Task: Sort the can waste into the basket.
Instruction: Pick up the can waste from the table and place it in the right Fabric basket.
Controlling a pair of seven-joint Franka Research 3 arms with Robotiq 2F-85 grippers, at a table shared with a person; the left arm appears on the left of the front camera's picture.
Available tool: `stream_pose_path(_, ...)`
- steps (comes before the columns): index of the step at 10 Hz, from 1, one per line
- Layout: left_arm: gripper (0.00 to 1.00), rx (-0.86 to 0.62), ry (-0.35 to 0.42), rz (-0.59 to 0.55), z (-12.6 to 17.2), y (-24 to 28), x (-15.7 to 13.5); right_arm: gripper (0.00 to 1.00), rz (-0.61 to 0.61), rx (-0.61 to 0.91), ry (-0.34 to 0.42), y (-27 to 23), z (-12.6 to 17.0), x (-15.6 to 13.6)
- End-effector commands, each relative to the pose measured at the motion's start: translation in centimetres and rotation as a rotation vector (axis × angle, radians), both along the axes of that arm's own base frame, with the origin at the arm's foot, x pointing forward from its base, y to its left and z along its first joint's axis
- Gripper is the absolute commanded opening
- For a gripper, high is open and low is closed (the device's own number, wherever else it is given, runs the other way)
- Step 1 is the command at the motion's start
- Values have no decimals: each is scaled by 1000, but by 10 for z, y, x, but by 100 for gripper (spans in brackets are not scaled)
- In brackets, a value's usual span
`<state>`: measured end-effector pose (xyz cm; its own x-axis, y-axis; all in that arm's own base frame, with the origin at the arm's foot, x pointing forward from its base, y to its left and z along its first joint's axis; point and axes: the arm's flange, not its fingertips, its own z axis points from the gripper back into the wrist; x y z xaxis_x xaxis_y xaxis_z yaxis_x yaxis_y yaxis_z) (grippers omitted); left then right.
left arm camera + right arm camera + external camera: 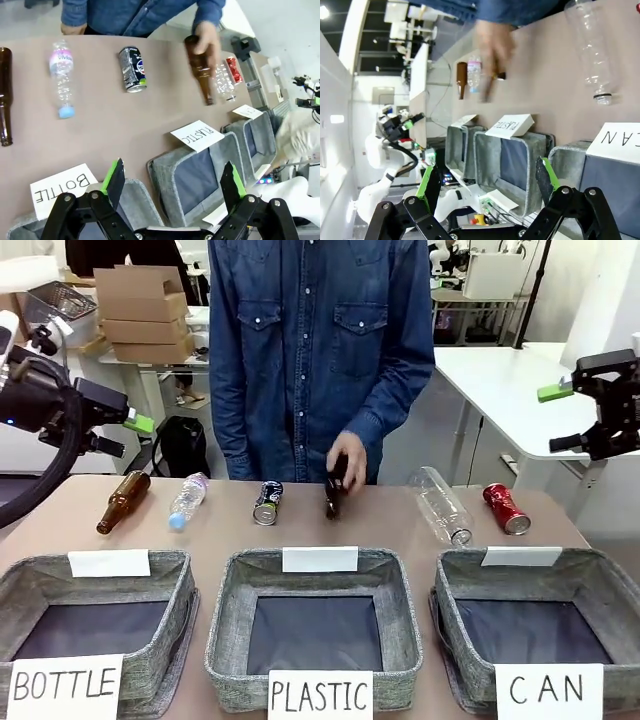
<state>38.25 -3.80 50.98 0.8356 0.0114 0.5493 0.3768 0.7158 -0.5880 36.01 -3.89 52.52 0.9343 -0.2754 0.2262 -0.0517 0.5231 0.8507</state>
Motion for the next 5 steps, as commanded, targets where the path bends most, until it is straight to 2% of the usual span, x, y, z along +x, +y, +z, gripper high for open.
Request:
stream_pose_path(1, 100, -4, -26, -3, 3, -4, -9, 100, -84, -269, -53, 27, -8, 24)
stream_pose_path(2, 100, -4, -26, -3, 3, -4, -9, 100, -105, -472, -48, 29, -19, 41)
stream_pose_path(3, 100, -4, -26, -3, 3, -4, -9, 100, -149, -658, 11, 26, -33, 55)
stream_pose_path(4, 100, -4, -26, -3, 3, -4, -9, 100, -166, -729, 57, 23, -42, 63)
stream_pose_path(5, 100, -4, -26, -3, 3, -4, -9, 100, -258, -795, 80, 15, -46, 69)
